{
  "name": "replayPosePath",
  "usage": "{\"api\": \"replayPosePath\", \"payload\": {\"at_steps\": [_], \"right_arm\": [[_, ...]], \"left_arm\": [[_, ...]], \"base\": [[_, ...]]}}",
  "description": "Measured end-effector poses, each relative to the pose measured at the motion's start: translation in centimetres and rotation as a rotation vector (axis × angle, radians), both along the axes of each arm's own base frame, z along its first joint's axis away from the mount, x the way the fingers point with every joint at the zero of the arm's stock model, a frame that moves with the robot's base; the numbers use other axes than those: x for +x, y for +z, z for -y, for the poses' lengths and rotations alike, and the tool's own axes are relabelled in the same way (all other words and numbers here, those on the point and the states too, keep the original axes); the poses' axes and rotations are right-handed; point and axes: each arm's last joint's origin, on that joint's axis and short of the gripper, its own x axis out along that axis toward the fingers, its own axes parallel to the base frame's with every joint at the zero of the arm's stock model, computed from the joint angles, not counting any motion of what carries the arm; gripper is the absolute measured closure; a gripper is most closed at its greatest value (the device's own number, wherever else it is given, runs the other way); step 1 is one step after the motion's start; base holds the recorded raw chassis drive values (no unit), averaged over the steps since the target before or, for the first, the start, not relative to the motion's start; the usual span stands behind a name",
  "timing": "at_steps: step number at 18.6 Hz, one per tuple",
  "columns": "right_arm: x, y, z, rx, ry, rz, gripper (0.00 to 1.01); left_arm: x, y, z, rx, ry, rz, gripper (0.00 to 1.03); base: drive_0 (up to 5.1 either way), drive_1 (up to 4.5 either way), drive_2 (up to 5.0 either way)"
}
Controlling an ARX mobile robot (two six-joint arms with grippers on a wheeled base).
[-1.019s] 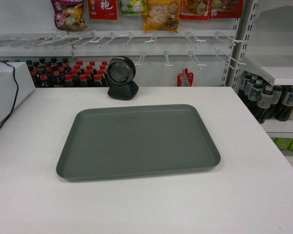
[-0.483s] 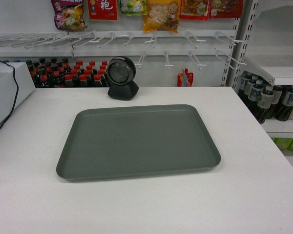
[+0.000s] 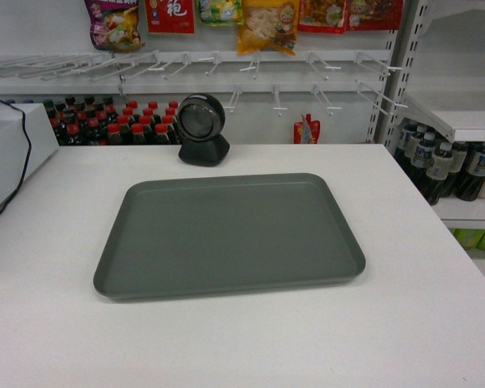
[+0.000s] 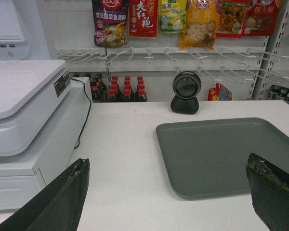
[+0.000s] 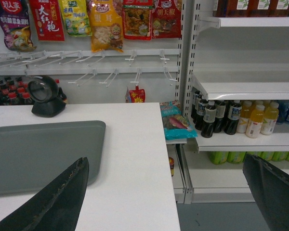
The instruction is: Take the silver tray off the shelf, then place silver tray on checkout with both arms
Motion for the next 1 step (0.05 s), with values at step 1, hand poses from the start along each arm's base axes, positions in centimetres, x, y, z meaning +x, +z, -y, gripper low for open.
{"api": "replayPosePath", "payload": {"at_steps": [1], "right_arm": [[0.00, 0.00, 0.00, 0.000, 0.000, 0.000, 0.03]], "left_arm": [[0.00, 0.00, 0.00, 0.000, 0.000, 0.000, 0.05]], "base": [[0.0, 0.00, 0.0]]}}
